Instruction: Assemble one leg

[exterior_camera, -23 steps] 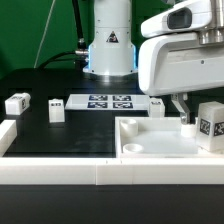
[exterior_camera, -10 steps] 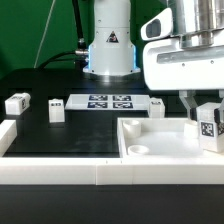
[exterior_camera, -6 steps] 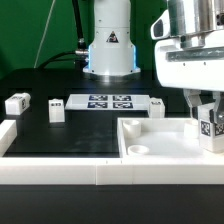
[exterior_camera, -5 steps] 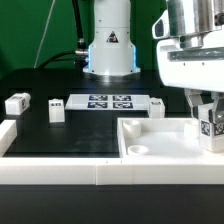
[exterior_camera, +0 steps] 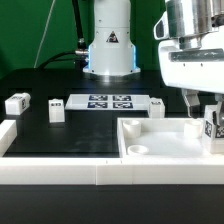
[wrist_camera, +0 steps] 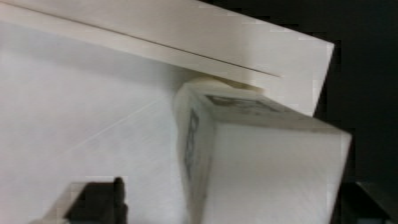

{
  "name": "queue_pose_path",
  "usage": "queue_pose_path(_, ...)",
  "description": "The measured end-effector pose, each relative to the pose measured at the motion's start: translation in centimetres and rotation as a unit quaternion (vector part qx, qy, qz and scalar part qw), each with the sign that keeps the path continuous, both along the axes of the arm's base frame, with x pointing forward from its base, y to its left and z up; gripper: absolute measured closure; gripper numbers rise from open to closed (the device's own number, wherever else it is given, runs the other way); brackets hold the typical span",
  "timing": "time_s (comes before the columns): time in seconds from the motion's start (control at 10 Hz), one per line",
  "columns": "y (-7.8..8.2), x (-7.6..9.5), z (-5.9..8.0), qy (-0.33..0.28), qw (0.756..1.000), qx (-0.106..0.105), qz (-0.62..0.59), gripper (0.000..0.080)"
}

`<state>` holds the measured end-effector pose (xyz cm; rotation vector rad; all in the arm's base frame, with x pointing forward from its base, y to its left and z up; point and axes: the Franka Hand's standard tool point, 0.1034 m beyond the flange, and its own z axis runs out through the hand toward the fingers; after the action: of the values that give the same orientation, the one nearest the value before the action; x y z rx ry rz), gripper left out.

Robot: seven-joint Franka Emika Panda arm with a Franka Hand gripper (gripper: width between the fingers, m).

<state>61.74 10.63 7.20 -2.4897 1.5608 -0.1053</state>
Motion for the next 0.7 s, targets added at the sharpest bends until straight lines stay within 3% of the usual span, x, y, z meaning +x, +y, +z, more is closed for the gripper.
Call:
queue_pose_path(0.1, 0.4, -0.2, -0.3, -0.004, 0.996, -0.018, 0.084, 0.0163)
queue_pose_path(0.3, 0.7, 0.2, -0.3, -0.011, 0.975, -0.044, 0.219, 0.0153)
queue_pose_path(0.5, 1.3, 0.6, -0.2, -0.006, 0.933, -0.072, 0.352, 0.0151)
queue_pose_path(0.7, 1.0, 0.8, 0.1, -0.008, 0.899, -0.083, 0.431, 0.0150)
